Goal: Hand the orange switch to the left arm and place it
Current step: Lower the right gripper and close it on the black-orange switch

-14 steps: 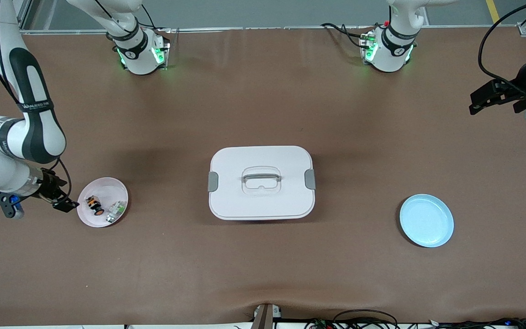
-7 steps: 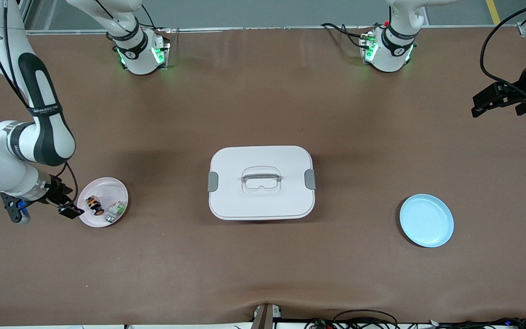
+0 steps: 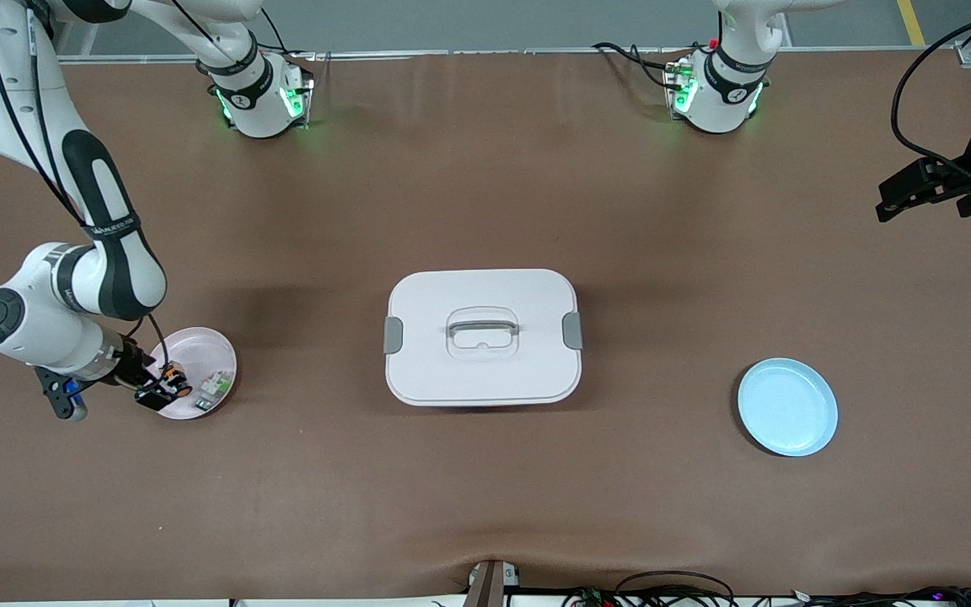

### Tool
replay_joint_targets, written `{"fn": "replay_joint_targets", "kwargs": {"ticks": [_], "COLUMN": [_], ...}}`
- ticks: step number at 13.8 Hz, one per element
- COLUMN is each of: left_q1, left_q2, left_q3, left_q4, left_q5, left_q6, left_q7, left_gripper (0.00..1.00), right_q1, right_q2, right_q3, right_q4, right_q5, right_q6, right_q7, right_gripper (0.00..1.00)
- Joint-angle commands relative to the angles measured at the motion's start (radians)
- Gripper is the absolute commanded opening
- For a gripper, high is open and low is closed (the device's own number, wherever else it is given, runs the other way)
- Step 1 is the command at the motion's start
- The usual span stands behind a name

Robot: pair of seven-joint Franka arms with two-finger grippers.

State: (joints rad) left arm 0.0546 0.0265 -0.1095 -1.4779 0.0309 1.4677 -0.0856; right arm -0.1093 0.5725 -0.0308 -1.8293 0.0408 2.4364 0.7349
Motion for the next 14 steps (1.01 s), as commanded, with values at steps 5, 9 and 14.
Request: {"fn": "replay_joint_targets", "kwargs": {"ticks": [5, 9, 14], "left_q1": [-0.002, -0.003, 0.001], "left_q2": [0.003, -0.01, -0.014], "left_q3": [-0.007, -0.013, -0.001], "left_q4": [-0.001, -0.016, -0.01], "left_q5": [0.02, 0.014, 0.012], "left_q6": [0.016, 0.005, -0.004], "left_q7": [0.013, 0.018, 0.003], "left_gripper": [1.0, 1.0, 1.0], "right_q1": [-0.004, -0.004, -0.006], "right_q2": [0.049, 0.061, 0.075], "right_q3": [0.0, 0.0, 0.0], "right_q4": [0.015, 0.015, 0.015], "right_q5": [0.004, -0.001, -0.004], "right_q6": [0.01, 0.023, 0.046], "right_q7": [-0.011, -0.012, -0.028], "right_gripper": [1.0, 1.0, 1.0]}}
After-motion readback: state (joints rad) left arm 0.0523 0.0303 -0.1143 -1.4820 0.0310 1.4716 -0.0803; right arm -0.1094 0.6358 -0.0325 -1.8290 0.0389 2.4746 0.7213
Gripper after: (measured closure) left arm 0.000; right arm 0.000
